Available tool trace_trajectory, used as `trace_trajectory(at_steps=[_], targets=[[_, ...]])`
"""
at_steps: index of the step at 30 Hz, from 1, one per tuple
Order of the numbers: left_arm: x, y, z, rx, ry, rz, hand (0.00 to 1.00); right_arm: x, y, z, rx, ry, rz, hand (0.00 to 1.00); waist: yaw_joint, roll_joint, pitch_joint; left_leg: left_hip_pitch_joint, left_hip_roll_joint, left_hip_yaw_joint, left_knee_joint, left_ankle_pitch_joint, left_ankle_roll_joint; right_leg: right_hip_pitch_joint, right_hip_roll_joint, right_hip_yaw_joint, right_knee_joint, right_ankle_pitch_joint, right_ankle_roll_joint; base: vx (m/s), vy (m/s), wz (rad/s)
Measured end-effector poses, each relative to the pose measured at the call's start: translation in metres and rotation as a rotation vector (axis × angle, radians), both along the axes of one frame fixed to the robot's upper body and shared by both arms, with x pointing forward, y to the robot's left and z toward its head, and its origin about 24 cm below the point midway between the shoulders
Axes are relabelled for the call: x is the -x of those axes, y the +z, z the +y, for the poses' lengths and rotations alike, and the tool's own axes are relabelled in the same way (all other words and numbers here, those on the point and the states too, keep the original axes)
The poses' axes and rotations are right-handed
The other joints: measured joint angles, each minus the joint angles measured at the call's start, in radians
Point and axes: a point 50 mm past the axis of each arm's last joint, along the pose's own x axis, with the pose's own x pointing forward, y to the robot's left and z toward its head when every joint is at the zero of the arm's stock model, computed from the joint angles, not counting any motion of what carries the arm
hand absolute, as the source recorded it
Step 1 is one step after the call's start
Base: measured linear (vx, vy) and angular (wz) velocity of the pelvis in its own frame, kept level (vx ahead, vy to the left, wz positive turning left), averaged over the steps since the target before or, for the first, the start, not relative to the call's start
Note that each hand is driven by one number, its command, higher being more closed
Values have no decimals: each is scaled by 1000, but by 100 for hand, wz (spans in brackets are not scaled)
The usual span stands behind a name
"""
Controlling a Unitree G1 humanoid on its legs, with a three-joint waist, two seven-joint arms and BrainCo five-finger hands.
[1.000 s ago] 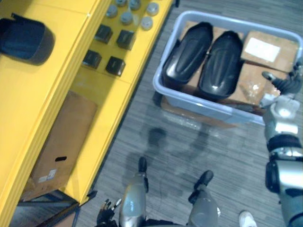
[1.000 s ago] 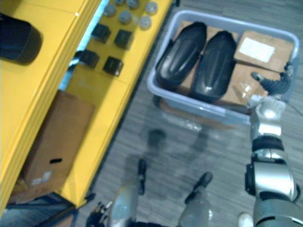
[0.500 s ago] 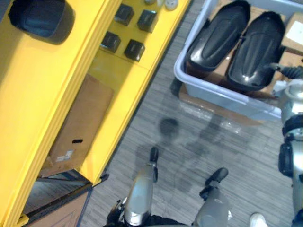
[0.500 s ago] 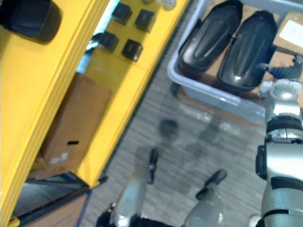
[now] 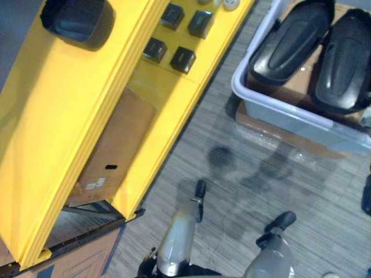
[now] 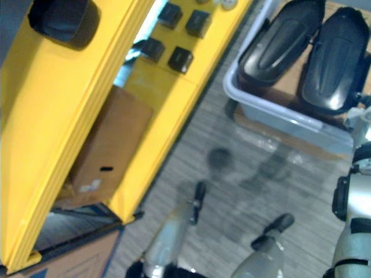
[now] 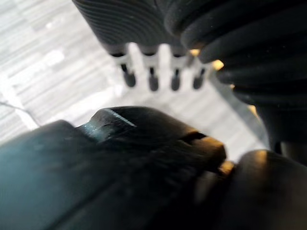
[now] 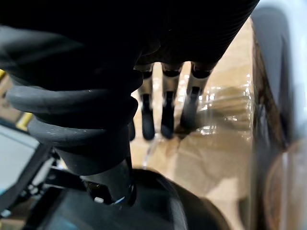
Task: Walk over and take plastic housings, then place them on the shelf
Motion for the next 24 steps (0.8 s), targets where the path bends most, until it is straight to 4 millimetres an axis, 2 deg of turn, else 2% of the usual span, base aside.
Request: trace_trajectory(at_steps=[3,12,20,24], targets=[[0,0,-2,3,-9,0,0,-1,-1,0,62,19,68,100,6,11,-8,-1,-1,-3,0,0,0,0,0,-1,-1,2,2,0,0,0],[-1,1,-3,5,-21,-9,0,-1,5,1,205,9,161,100,22,14,-10,-3,-2,-11,23,-18,2,4,1,-4,-4,2,2,0,0,0],[-11,7,0,-33,13,-59,0,-2,26,6,463,-97,87,100,25,16,-12,-2,-2,-25,46,-33,4,45,9,-31,-27,7,9,-3,-9,5],[-23,16,12,-94,60,-122,0,-3,33,12,562,-113,44,100,10,2,-1,4,7,-27,85,-60,4,79,24,-34,-40,9,11,0,0,0]])
